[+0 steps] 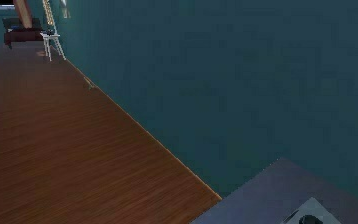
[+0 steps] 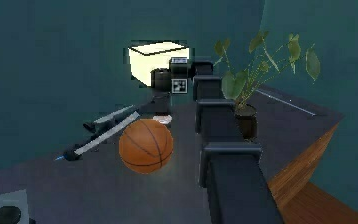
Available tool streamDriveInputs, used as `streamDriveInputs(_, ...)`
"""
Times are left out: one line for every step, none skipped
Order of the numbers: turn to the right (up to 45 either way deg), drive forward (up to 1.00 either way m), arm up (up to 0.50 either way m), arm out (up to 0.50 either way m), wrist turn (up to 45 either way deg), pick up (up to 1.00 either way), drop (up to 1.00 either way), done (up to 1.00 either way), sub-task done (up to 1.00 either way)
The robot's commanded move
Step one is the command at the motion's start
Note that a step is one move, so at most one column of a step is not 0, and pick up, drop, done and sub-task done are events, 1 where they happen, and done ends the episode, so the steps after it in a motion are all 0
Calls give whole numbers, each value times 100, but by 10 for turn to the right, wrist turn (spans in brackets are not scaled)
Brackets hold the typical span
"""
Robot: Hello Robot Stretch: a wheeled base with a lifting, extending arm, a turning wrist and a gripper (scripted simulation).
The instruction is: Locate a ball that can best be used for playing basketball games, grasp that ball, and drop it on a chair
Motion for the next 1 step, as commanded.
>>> streamDriveInputs(0,0,0,0,450,0,0,0,0)
